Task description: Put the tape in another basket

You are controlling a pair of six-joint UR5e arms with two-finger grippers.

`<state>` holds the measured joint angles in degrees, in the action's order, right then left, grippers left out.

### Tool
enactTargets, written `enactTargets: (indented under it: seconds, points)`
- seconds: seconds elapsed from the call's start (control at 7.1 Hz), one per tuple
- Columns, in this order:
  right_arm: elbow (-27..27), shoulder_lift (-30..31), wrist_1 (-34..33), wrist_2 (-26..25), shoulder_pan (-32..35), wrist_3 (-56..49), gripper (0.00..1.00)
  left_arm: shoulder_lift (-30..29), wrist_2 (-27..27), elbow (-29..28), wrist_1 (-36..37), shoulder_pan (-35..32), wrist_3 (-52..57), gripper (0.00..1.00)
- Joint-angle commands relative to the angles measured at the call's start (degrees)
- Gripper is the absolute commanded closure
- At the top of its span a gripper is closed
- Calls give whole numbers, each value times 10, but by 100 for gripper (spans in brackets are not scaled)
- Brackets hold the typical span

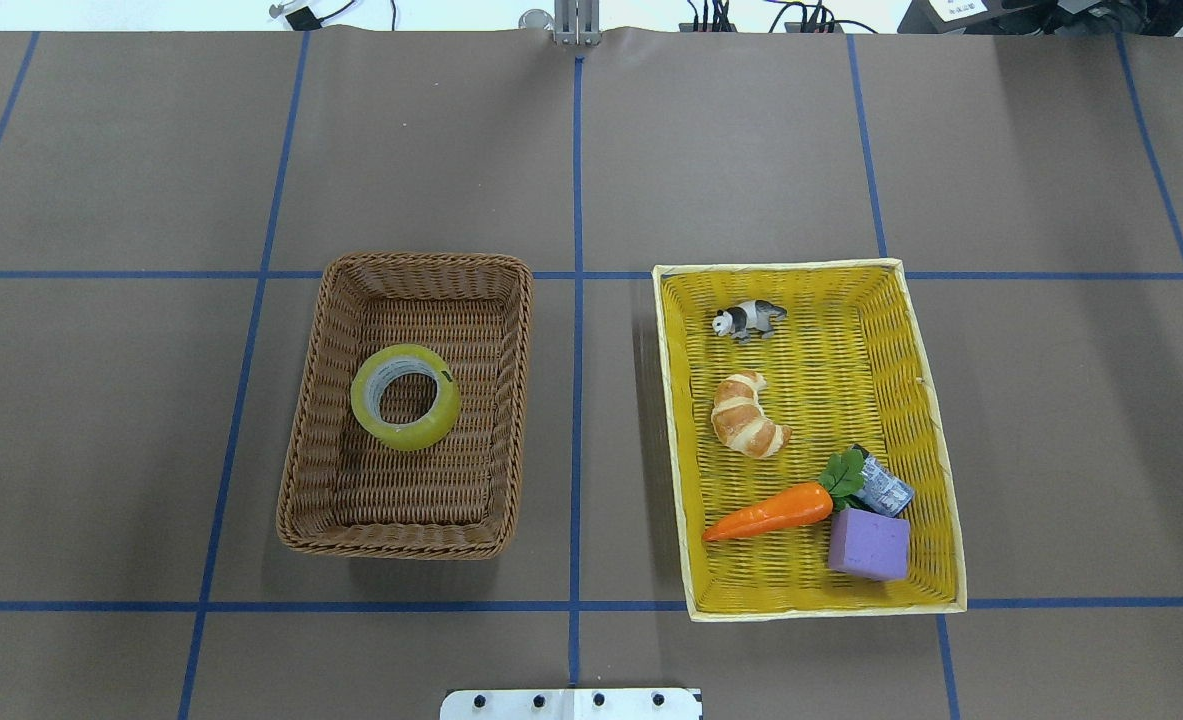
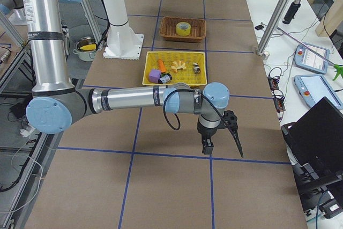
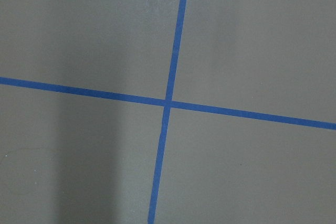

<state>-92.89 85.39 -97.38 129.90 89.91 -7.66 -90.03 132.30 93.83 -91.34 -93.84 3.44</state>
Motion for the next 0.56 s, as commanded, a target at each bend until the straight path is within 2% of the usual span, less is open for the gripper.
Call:
enactTargets:
  seconds: [0.0, 0.42]
  points:
    - [1, 4, 0, 0, 0, 1, 0, 3, 3, -1, -12, 4, 1, 1]
    - [17, 7, 0, 1, 0, 1, 0, 3, 2, -1, -13, 4, 1, 1]
